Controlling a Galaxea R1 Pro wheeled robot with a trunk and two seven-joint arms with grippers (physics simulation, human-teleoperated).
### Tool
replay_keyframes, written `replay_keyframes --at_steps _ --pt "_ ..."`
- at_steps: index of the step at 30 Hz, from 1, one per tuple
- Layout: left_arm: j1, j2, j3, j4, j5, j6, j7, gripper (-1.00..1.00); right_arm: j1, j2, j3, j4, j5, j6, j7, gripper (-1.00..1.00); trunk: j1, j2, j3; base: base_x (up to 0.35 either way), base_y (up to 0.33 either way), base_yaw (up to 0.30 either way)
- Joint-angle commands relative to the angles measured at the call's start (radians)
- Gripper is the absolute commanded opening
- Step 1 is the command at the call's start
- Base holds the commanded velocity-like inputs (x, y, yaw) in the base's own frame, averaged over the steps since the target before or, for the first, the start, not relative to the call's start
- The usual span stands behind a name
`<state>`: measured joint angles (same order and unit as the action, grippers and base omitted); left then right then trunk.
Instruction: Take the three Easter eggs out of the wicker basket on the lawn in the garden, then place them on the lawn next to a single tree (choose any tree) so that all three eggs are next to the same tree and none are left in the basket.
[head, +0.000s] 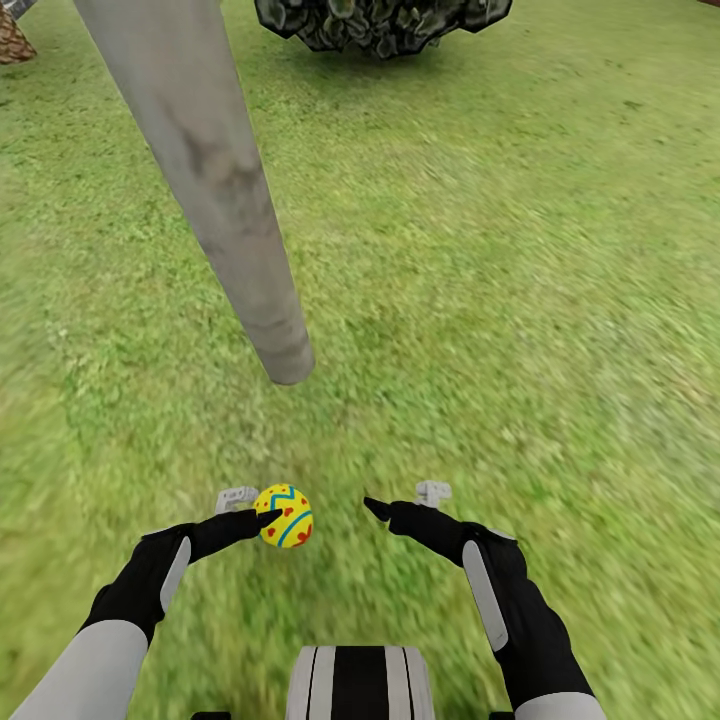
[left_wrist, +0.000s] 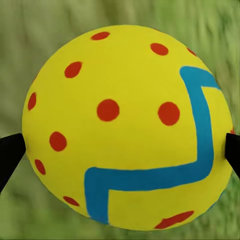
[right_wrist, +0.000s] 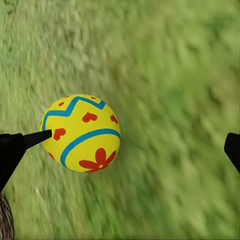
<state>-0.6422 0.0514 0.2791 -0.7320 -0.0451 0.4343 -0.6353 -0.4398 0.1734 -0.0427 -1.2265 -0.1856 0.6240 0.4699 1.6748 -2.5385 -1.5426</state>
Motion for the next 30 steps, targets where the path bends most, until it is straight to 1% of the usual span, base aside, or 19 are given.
replay_keyframes --at_steps 1,8,13,14,20,25,30 --pt "-0.001 -0.001 0.005 -0.001 -0.006 0.006 -0.006 -1.0 0.0 0.001 -0.003 -0.001 -0.005 0.008 0.003 1.0 0.0 0.0 -0.004 0.003 0.0 0.0" --pt "-0.001 -0.001 0.005 -0.001 -0.006 0.006 -0.006 -1.0 0.0 0.001 -0.003 -0.001 -0.005 0.008 0.003 1.0 0.003 -0.002 -0.032 0.0 0.0 0.0" --pt "-0.001 0.0 0.005 -0.001 -0.006 0.007 -0.009 -1.0 0.0 0.001 -0.003 -0.001 -0.005 0.008 0.003 1.0 0.003 -0.002 -0.032 0.0 0.0 0.0" --pt "-0.001 0.0 0.005 -0.001 -0.006 0.007 -0.009 1.0 0.0 0.001 -0.003 -0.001 -0.005 0.008 0.003 1.0 0.003 -0.002 -0.032 0.0 0.0 0.0" --pt "-0.001 0.004 0.006 -0.001 -0.004 0.013 -0.009 1.0 0.0 0.001 -0.003 -0.001 -0.005 0.008 0.003 1.0 0.003 -0.002 -0.032 0.0 0.0 0.0" --pt "-0.001 0.004 0.007 -0.001 -0.004 0.019 -0.011 1.0 0.0 0.001 -0.003 -0.001 -0.004 0.008 0.003 1.0 0.001 -0.001 -0.012 0.0 0.0 0.0" --pt "-0.001 0.004 0.008 -0.001 -0.004 0.064 -0.012 1.0 0.0 0.001 -0.003 -0.001 -0.005 0.008 0.003 1.0 -0.001 0.0 0.007 0.0 0.0 0.0"
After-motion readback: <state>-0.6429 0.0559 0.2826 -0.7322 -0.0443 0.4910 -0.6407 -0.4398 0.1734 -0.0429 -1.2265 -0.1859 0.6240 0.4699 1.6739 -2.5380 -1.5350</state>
